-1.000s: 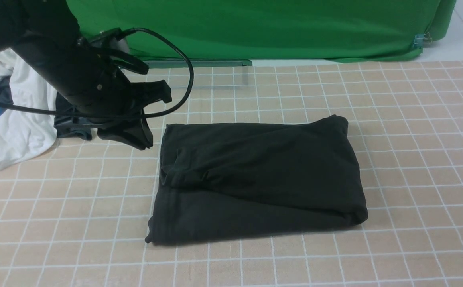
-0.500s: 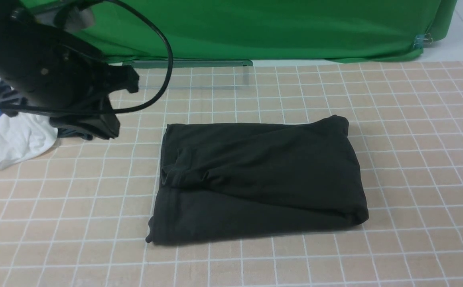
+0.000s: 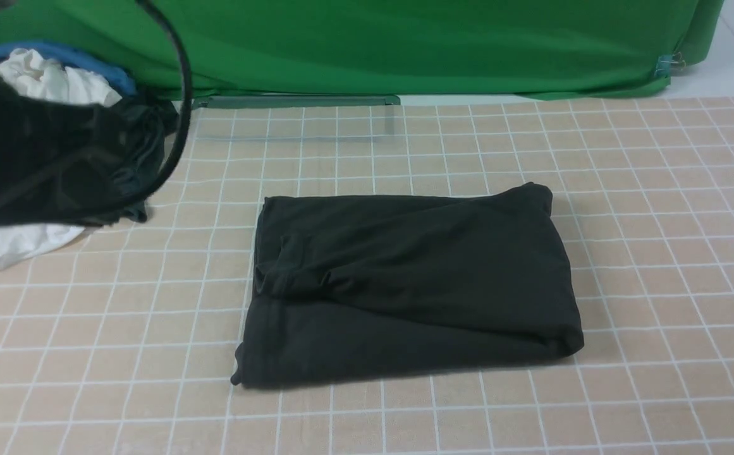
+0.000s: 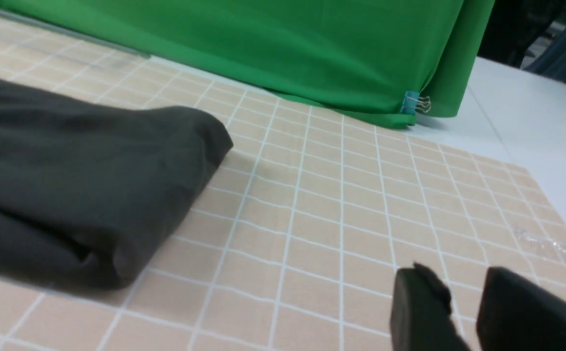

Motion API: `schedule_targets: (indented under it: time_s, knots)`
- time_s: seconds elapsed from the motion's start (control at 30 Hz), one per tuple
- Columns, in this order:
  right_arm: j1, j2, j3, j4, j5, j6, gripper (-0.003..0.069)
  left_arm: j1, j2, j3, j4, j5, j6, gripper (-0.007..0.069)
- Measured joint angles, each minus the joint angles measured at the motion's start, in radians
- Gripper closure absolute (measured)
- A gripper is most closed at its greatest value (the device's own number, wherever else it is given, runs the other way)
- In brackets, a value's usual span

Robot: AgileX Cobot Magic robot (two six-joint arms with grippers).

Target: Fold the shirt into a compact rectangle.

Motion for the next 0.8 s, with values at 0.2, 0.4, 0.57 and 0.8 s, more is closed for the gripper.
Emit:
schedule_targets:
  time_s: [0.2,0.4,0.57,0.8]
  knots:
    - [0.0,0.0,0.0,0.001,0.001,-0.005,0.0425,0.0,-0.275,0.285,-0.063,-0.146,0.004,0.0608]
    - [0.0,0.0,0.0,0.001,0.001,-0.005,0.0421,0.0,-0.676,0.685,-0.258,-0.522,0.121,0.0608]
    - [0.0,0.0,0.0,0.001,0.001,-0.005,0.0421,0.0,-0.865,0.891,-0.305,-0.729,0.129,0.0608]
    - [0.0,0.0,0.0,0.001,0.001,-0.006,0.0421,0.0,-0.946,1.022,-0.241,-0.793,0.13,0.0608]
